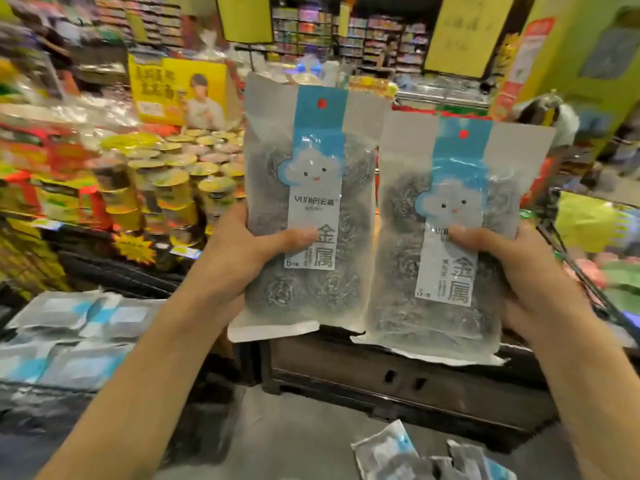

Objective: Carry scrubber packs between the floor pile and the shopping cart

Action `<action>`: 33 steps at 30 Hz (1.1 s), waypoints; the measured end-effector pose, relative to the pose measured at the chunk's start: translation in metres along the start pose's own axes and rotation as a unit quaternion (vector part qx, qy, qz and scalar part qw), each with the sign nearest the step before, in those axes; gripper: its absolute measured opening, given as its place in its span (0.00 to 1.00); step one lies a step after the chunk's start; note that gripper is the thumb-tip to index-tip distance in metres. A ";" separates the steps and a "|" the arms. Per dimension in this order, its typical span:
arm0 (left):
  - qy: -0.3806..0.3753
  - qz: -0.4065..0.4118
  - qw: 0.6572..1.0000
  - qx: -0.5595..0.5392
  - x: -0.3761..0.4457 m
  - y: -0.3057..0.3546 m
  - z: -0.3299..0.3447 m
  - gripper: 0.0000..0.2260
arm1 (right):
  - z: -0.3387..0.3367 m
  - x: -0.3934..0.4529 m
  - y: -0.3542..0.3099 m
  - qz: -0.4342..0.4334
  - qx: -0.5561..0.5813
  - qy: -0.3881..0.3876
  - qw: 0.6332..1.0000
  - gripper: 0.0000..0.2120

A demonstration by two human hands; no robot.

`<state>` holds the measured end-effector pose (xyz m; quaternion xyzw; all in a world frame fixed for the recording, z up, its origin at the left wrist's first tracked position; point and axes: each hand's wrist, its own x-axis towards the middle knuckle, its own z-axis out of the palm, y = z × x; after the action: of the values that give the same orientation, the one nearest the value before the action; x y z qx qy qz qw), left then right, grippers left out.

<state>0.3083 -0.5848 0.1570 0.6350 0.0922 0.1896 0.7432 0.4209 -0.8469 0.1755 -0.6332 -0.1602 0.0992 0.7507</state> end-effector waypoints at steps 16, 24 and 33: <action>0.401 0.023 0.915 -0.027 -0.157 0.020 -0.332 0.20 | 0.414 0.028 0.109 0.093 -0.014 -0.374 0.923 0.26; 0.475 -0.004 0.877 -0.072 -0.157 -0.001 -0.429 0.26 | 0.536 0.048 0.154 0.106 -0.064 -0.450 0.885 0.23; 0.538 -0.020 0.837 -0.097 -0.100 -0.033 -0.459 0.23 | 0.597 0.128 0.198 0.128 -0.083 -0.524 0.838 0.23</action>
<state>0.0497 -0.2117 0.0340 0.3552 0.4719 0.4943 0.6379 0.3317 -0.2175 0.0832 -0.5615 -0.4545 0.4978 0.4799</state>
